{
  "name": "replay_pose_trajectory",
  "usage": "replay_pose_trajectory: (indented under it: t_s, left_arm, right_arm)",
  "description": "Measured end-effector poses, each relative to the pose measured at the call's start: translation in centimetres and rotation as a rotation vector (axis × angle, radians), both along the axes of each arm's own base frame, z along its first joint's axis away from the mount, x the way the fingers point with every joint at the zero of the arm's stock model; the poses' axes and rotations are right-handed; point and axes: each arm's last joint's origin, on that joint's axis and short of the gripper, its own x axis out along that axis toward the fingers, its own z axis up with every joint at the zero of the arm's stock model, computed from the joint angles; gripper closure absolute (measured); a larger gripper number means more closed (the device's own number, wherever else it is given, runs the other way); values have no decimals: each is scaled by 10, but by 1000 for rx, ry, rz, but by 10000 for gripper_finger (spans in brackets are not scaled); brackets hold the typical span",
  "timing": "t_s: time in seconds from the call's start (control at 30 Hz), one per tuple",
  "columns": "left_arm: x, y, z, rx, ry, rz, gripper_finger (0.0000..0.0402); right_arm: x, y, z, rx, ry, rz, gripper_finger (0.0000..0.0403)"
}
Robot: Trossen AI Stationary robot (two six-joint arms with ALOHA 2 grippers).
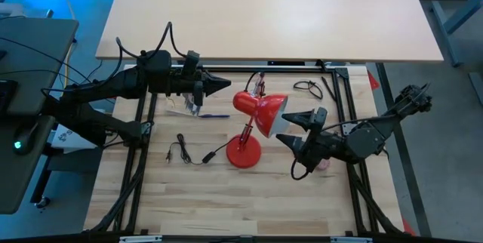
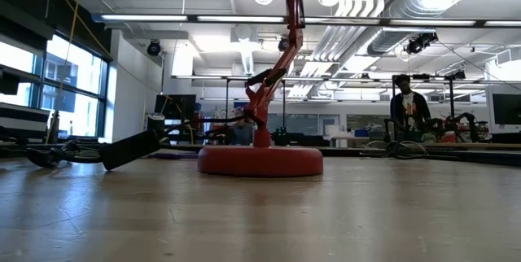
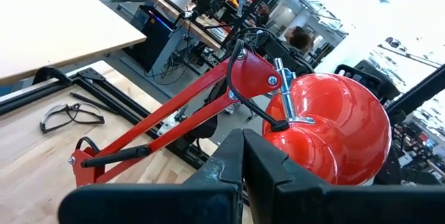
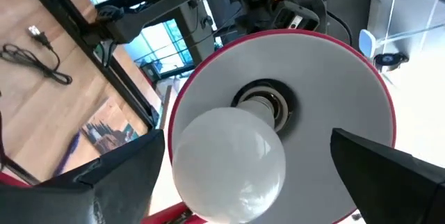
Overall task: Screw lightbulb
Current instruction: Insert the lightbulb on the lamp
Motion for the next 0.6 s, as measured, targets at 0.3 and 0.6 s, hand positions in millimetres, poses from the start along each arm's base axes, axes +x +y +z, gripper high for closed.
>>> replay_pose_trajectory:
  t_s: [0.3,0.6]
  left_arm:
    - [0,0,0,26,2,-2,401]
    - [0,0,0,43,3,-4,401]
  right_arm:
    - [0,-1,0,41,-18,-31,4]
    - [-1,-2,-1,126,-53,-96,4]
